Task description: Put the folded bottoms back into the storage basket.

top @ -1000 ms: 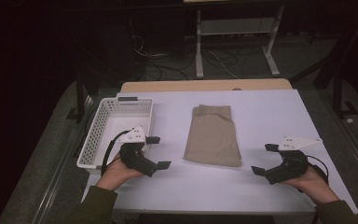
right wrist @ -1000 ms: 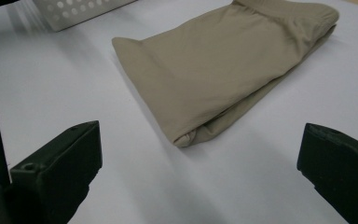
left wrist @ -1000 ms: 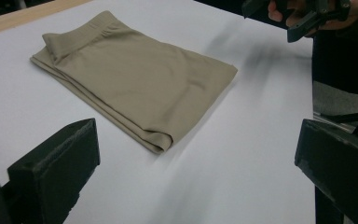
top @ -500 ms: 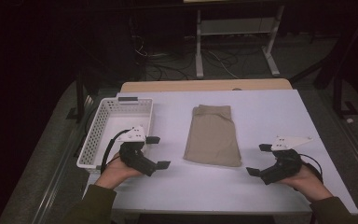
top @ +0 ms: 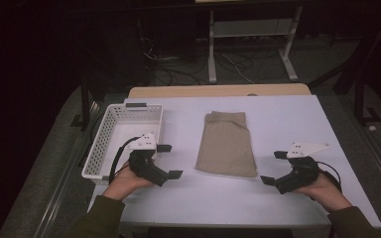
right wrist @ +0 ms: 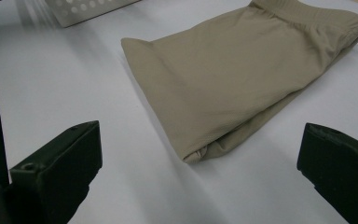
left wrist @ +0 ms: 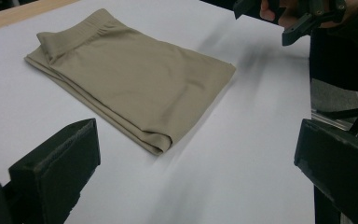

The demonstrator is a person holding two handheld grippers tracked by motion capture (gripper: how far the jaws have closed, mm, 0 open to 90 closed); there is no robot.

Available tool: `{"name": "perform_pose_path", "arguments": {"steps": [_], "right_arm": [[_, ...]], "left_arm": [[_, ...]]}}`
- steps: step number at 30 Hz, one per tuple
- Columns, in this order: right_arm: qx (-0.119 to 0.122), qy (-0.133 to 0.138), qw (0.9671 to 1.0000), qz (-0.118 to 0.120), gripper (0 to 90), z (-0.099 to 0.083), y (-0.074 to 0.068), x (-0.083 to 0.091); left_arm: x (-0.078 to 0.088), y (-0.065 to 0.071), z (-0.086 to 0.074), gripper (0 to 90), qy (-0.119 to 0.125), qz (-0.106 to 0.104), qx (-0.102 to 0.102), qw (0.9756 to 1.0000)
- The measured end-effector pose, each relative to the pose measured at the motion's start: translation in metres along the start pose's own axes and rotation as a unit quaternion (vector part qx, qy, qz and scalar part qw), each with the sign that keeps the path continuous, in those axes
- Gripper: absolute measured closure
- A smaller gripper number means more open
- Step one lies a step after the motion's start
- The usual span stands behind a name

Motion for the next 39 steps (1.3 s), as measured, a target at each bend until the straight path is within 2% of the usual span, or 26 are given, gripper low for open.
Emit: {"name": "perform_pose_path", "arguments": {"steps": [7,23,39], "right_arm": [[0.003,0.000,1.0000,0.006,0.0,0.002,0.000,-0.003],[-0.001,0.006,0.9998,0.018,0.0,0.009,0.002,-0.010],[0.002,0.008,0.9997,0.022,0.0,0.018,0.004,-0.020]], "left_arm": [[0.002,-0.001,-0.001,0.0,0.009,-0.003,0.011,0.9999],[0.004,-0.002,-0.001,0.0,0.017,-0.003,0.015,0.9997],[0.003,-0.002,-0.001,0.0,0.014,-0.003,0.016,0.9998]]}}
Point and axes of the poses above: each handheld gripper's, and its own axes: x roughly backward along the jaws, z roughly out of its top, y roughly to its right, the point moved 7 cm from there along -x, roughly forward along the jaws, and after that the axes turned 10 degrees about y, right-handed, at the moved point
